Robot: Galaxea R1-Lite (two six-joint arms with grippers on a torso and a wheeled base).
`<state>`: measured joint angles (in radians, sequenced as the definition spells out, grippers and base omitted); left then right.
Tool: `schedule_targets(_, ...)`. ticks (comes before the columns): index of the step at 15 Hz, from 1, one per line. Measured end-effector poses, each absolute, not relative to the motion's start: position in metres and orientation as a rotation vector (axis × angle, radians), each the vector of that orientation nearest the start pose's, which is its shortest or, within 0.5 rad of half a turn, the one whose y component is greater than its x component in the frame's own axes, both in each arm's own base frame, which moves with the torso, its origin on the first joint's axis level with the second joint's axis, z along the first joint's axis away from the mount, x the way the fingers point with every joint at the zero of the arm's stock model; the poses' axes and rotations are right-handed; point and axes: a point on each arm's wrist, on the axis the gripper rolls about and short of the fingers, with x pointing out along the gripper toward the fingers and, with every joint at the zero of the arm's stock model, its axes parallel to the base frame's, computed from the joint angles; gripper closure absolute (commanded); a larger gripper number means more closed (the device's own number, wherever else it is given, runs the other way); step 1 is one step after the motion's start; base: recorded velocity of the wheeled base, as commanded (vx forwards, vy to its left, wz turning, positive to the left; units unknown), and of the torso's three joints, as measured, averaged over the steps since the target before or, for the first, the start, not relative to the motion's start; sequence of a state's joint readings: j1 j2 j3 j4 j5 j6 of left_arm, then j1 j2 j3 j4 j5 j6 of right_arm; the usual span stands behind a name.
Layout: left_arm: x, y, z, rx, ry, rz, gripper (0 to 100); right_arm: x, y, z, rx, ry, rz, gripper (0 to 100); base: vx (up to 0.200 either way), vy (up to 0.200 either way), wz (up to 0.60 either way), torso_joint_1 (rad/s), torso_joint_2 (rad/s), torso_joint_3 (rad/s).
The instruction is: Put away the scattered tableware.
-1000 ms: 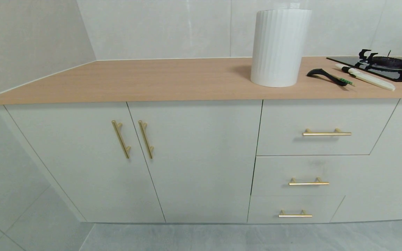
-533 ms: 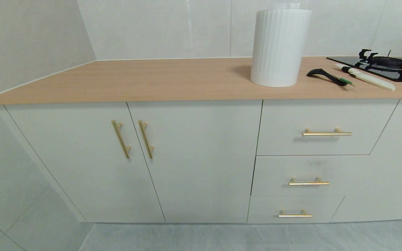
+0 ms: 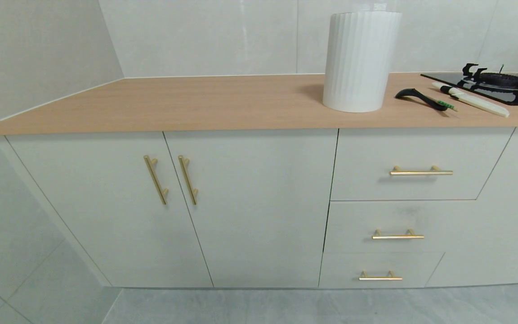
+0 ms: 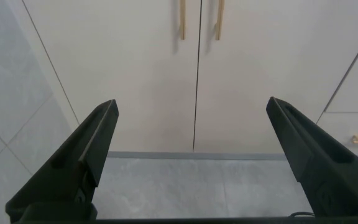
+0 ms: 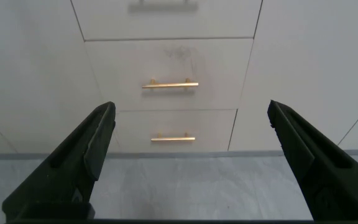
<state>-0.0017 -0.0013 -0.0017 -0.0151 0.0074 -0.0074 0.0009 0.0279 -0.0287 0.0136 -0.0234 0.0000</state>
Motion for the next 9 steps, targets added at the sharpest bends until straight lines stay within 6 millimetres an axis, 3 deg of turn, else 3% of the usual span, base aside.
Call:
schedule_targets(2, -0.023, 0.0, 0.077, -0.008, -0.018, 0.006, 0, -0.027, -0.001, 0.119, 0.02, -0.055, 0.009, 0, 0.0, 0.0, 0.0, 0.0, 0.0, 0.0)
schedule_targets(4, -0.023, 0.0, 0.077, -0.008, -0.018, 0.006, 0, -0.014, -0.001, 0.144, 0.027, 0.009, 0.033, 0, 0.0, 0.0, 0.0, 0.0, 0.0, 0.0)
schedule_targets(6, -0.023, 0.0, 0.077, -0.008, -0.018, 0.006, 0, 0.015, 0.001, 0.166, 0.028, 0.144, 0.055, 0, 0.0, 0.0, 0.0, 0.0, 0.0, 0.0)
schedule_targets(9, -0.023, 0.0, 0.077, -0.008, -0.018, 0.006, 0, 0.081, 0.006, 0.188, 0.032, 0.365, 0.099, 0, 0.0, 0.0, 0.0, 0.0, 0.0, 0.0)
